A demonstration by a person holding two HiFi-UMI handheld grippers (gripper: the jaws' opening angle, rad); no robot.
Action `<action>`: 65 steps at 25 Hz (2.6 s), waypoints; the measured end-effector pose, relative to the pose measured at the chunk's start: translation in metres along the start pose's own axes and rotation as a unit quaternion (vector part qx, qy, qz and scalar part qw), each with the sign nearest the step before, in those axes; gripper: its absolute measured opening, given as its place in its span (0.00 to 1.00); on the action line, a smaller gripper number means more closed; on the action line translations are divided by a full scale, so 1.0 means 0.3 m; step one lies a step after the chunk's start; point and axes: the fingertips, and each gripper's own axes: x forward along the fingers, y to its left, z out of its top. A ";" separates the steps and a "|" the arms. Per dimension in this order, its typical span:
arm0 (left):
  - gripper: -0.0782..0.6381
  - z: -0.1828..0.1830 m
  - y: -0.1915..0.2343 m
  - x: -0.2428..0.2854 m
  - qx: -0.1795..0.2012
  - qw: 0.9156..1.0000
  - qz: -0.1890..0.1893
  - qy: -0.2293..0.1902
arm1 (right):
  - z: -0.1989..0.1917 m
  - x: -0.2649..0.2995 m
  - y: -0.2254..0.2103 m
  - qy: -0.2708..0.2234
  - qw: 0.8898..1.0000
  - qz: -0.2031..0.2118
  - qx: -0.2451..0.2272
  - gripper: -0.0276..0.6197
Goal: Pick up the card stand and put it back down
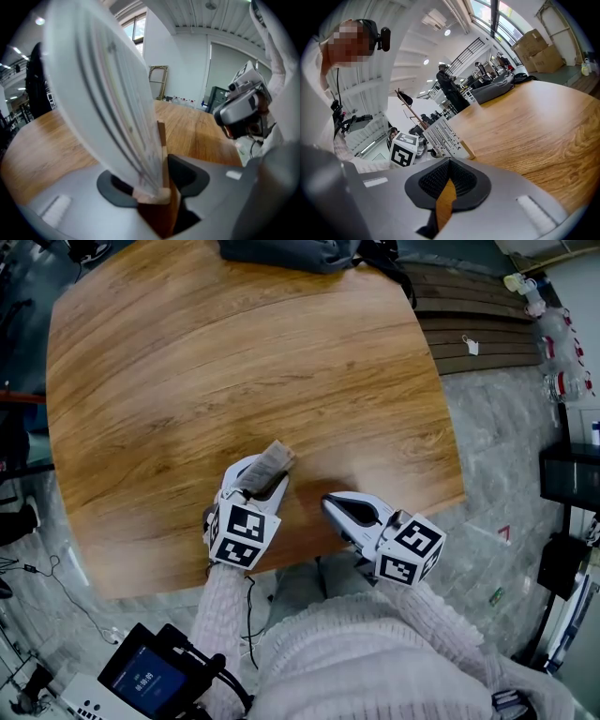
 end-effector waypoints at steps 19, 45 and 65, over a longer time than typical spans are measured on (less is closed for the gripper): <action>0.37 0.169 -0.029 -0.206 -0.044 0.994 0.016 -0.103 | 0.102 -0.050 0.095 -0.036 0.998 0.018 -0.047 0.04; 0.37 0.309 -0.124 -0.522 -0.029 0.975 0.073 -0.209 | 0.293 -0.112 0.289 -0.115 0.980 0.071 -0.149 0.04; 0.36 0.288 -0.119 -0.469 -0.056 0.979 0.030 -0.193 | 0.277 -0.106 0.234 -0.105 0.985 0.054 -0.130 0.04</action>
